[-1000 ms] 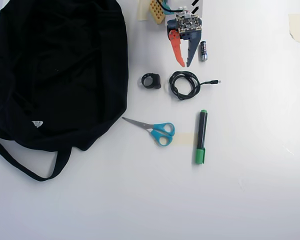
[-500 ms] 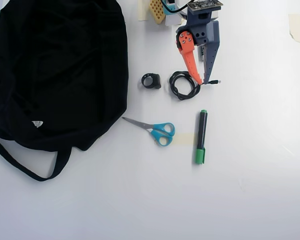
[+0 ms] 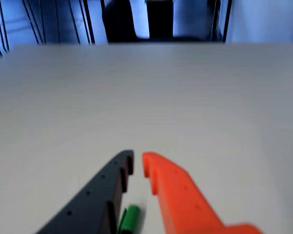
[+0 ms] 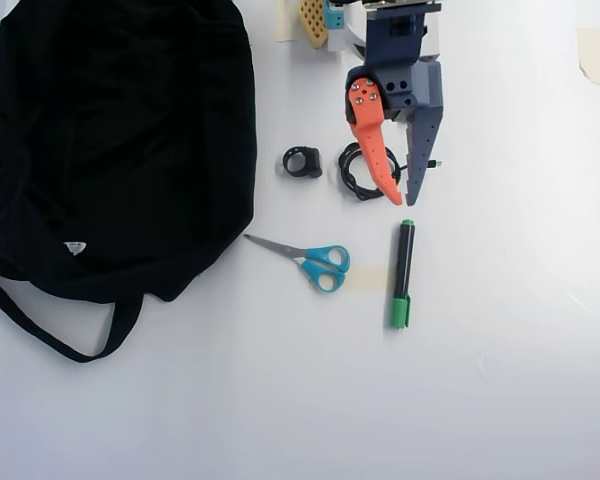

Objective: Put the cable into the black bag

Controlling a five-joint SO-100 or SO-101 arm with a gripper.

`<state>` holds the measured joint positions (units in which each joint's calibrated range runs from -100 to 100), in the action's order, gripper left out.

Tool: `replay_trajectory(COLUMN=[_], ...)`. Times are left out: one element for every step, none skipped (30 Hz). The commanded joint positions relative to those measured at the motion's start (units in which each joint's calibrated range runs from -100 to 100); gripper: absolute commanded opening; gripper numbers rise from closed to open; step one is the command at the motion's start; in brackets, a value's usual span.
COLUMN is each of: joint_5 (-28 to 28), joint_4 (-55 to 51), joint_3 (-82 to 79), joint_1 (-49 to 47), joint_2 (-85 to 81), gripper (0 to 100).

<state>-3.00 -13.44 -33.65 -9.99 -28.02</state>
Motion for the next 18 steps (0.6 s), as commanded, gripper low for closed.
replay_trajectory(joint_5=[0.2, 0.2, 0.2, 0.2, 0.1, 0.1, 0.3, 0.3, 0.4, 0.4, 0.4, 0.4, 0.4, 0.4, 0.4, 0.4, 0.4, 0.4], joint_4=[1.1, 1.0, 0.8, 0.7, 0.7, 0.7, 0.7, 0.7, 0.7, 0.7, 0.7, 0.7, 0.7, 0.7, 0.7, 0.7, 0.7, 0.7], joint_3=[9.1, 10.8, 12.4, 14.1, 15.4, 16.7, 17.7, 18.7, 19.7, 20.7, 21.7, 22.7, 23.7, 24.7, 25.4, 25.8, 26.1, 26.1], joint_1=[1.0, 1.2, 1.5, 1.6, 1.7, 1.7, 1.7, 1.7, 1.7, 1.7, 1.7, 1.7, 1.8, 1.8, 1.8, 2.0, 2.2, 2.3], joint_2=[4.1, 5.4, 6.6, 7.7, 8.8, 9.8, 10.8, 11.8, 12.6, 13.5, 14.2, 15.1, 15.7, 16.5, 17.0, 17.4, 17.6, 17.6], gripper=[2, 2, 2, 2, 2, 2, 2, 2, 2, 2, 2, 2, 2, 2, 2, 2, 2, 2])
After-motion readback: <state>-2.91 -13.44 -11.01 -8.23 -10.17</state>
